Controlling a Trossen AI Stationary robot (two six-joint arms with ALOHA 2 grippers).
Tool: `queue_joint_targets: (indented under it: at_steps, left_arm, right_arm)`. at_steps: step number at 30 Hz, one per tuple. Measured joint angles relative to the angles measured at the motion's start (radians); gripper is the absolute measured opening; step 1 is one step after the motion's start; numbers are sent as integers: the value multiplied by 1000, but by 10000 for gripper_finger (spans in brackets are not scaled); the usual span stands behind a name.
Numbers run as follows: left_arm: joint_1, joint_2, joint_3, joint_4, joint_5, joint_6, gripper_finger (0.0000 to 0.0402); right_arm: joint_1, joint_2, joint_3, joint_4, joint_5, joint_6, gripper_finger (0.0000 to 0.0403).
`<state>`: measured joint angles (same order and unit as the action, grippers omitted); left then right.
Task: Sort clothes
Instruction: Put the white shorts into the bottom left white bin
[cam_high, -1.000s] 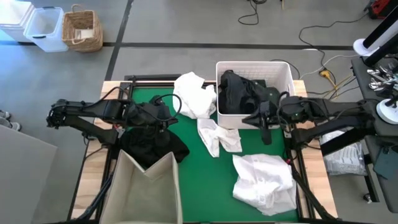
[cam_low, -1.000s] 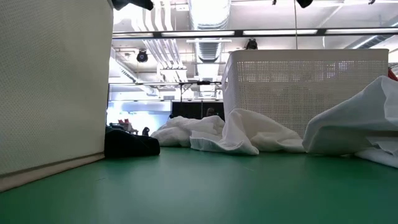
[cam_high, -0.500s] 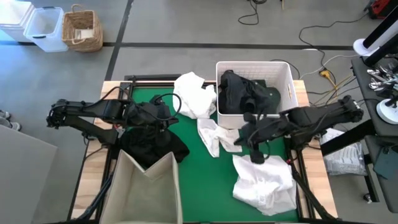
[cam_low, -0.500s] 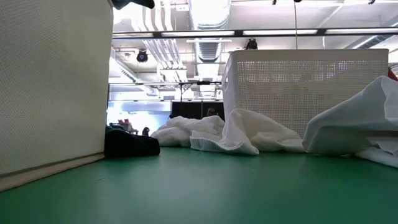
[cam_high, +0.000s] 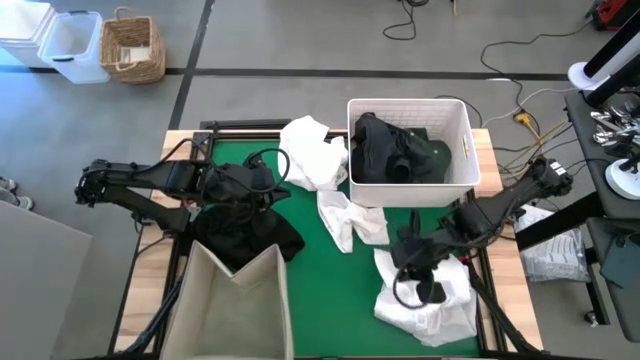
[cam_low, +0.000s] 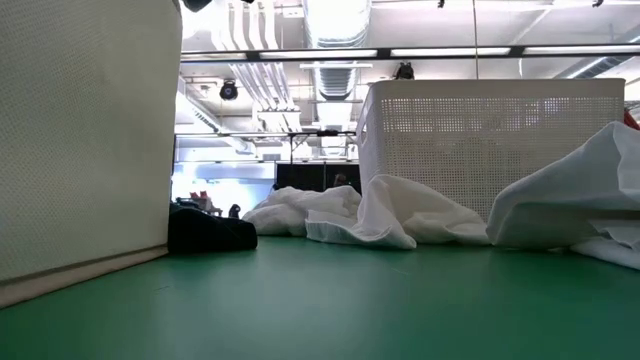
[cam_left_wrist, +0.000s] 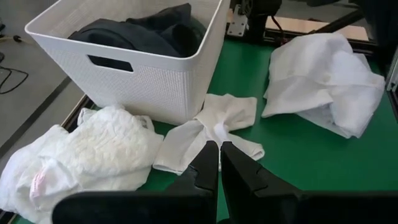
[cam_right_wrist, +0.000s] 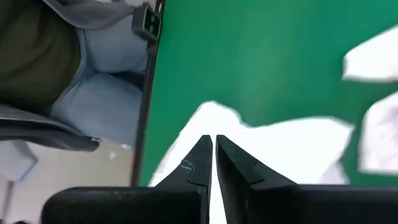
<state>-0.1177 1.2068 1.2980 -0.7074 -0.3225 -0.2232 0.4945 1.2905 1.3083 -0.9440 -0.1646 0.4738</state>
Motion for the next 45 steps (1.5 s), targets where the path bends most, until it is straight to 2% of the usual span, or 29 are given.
queue_joint_targets:
  at_steps: [4,10,12,16,20,22,32,34,37,45]
  left_arm:
    - [0,0,0,16,0,0,0]
    - [0,0,0,70,0,15,0]
    - [0,0,0,80,0,24,0]
    - [0,0,0,79,0,28,0]
    - [0,0,0,79,0,31,0]
    - [0,0,0,79,0,31,0]
    - [-1,0,0,79,0,31,0]
    - [-1,0,0,79,0,31,0]
    - [-1,0,0,79,0,31,0]
    - [-1,0,-1,79,-5,31,0]
  right_arm:
    - [59,14,0,-21,1,148,13]
    - [148,38,0,-134,75,297,13]
    - [170,45,0,-199,139,311,13]
    - [191,58,-1,-301,336,290,13]
    - [190,70,-1,-302,495,209,13]
    - [187,77,-1,-298,535,177,13]
    - [186,130,-2,-292,560,136,13]
    - [186,140,-2,-289,592,134,13]
    - [182,164,-2,-246,643,108,13]
    - [98,218,-4,-82,647,-70,13]
